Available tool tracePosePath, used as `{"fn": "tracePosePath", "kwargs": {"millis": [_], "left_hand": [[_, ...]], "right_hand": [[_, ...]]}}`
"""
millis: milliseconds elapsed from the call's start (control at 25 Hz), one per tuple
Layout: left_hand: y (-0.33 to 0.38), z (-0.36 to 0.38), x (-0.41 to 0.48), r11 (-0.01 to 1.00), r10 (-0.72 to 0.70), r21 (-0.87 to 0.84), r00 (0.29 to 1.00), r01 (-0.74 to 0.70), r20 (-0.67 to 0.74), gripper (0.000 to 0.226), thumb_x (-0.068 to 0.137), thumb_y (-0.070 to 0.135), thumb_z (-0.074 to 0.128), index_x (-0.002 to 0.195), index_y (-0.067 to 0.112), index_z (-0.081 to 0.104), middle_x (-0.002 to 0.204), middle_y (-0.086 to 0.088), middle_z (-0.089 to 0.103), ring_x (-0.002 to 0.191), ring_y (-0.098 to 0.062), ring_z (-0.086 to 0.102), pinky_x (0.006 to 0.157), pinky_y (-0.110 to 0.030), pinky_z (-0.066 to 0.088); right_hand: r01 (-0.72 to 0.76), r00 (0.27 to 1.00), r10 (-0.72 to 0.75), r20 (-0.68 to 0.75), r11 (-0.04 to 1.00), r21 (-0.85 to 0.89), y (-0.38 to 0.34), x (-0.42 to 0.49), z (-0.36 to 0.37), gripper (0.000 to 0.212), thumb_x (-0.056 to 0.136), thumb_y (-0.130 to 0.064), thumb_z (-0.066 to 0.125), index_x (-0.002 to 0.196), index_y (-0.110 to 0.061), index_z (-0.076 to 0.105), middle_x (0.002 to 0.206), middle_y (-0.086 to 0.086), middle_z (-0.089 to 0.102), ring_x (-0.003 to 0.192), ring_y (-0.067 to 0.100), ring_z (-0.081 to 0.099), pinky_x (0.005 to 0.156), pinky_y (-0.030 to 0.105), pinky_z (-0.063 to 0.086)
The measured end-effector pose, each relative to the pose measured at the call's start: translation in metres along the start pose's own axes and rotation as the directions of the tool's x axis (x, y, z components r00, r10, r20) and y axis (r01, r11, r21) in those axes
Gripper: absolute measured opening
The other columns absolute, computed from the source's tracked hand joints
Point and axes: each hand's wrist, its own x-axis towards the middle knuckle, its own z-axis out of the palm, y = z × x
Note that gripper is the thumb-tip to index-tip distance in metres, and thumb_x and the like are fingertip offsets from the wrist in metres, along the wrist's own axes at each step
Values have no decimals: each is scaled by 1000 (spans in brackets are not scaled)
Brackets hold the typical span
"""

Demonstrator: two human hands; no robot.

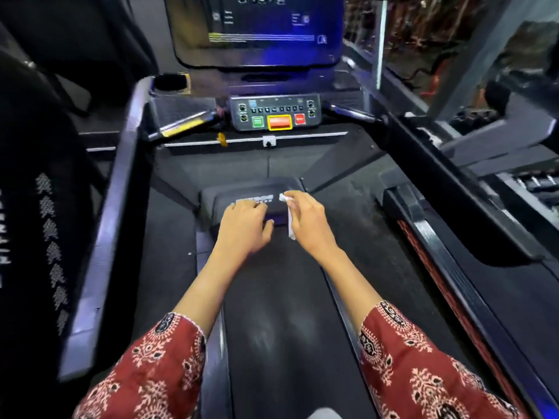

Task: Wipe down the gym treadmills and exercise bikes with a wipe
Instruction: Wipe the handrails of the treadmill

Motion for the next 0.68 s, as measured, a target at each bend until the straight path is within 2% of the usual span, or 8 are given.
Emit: {"fn": "tracePosePath", "kwargs": {"millis": [80,200,280,400,480,560,680], "left_hand": [[-17,-5,9,998,-56,33,998,57,-13,23,66,11,78,78,-4,67,68,-20,63,67,-39,61,59,-40,47],[-43,-6,26,981,-176,75,984,177,-15,20,74,16,72,80,-2,65,74,-20,62,75,-39,60,63,-41,45],[-60,-4,41,959,-261,103,964,265,-54,21,76,18,69,81,-1,65,76,-19,63,77,-39,59,64,-41,45],[-80,-5,66,919,-364,123,925,376,-110,21,68,17,72,77,-1,66,69,-18,62,67,-39,60,57,-40,47],[-88,-7,83,885,-430,146,896,442,-111,20,65,18,72,71,-1,65,65,-17,61,62,-37,60,54,-39,48],[-97,-10,98,841,-500,163,856,516,-130,23,67,23,61,69,1,65,63,-15,60,60,-35,60,52,-38,48],[-113,-9,107,778,-583,177,798,603,-155,33,72,30,50,72,1,66,68,-13,63,65,-34,61,56,-39,50]], "right_hand": [[96,995,-96,26,995,22,-3,22,15,25,97,0,43,110,8,63,108,20,65,101,36,60,91,25,38],[110,987,-119,109,990,82,4,58,42,24,99,-3,44,111,4,63,109,17,65,102,33,60,93,32,41],[174,971,-189,146,978,112,7,89,59,24,98,-2,44,111,5,63,107,20,65,101,35,61,90,26,39],[308,915,-343,213,934,181,6,140,82,23,95,1,45,107,8,64,103,22,66,96,37,63,84,21,36],[292,893,-355,279,925,241,5,172,94,23,99,-3,44,110,4,63,105,19,66,98,33,61,85,22,37],[307,861,-398,318,903,299,5,202,109,23,100,-5,45,112,2,63,107,17,65,100,30,60,87,23,40],[331,815,-456,358,873,359,1,230,129,24,100,-5,45,114,3,62,109,19,64,101,30,60,85,17,35]]}}
